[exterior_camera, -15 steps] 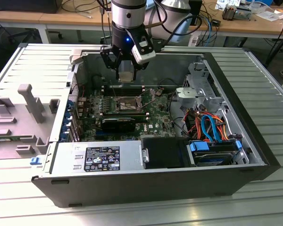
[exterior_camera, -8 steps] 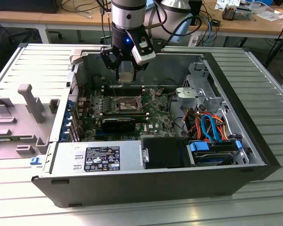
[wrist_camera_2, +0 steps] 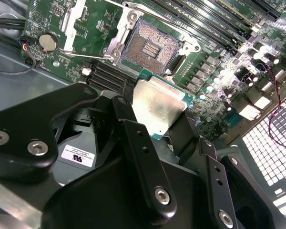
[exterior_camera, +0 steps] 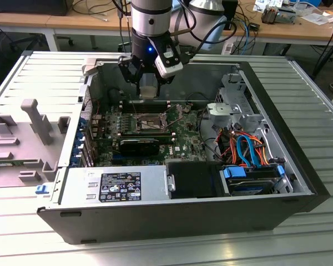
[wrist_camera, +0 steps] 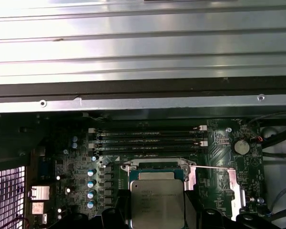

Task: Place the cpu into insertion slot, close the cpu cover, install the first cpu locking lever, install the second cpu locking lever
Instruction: 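Place the cpu into insertion slot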

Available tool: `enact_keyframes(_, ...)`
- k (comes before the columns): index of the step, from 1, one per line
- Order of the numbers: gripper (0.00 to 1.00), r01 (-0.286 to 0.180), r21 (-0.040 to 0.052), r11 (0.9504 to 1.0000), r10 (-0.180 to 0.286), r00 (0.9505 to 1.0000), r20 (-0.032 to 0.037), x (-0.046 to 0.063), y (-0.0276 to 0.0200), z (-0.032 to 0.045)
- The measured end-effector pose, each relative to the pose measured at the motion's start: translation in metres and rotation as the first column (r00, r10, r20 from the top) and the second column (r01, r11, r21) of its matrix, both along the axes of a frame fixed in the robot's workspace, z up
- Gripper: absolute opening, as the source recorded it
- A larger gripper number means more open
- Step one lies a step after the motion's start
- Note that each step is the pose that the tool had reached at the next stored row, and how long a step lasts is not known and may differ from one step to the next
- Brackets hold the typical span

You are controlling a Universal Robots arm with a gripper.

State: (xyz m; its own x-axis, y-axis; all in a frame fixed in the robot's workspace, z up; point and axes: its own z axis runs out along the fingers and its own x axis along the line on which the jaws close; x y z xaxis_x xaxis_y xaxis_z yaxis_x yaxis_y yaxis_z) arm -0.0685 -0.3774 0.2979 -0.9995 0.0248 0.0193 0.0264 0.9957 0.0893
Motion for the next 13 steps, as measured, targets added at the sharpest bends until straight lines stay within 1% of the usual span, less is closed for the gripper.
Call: enact_keyframes(13, 0.55, 0.0, 0.0, 1.0, 0.0, 1.0, 0.0, 0.0, 0.0, -0.0028)
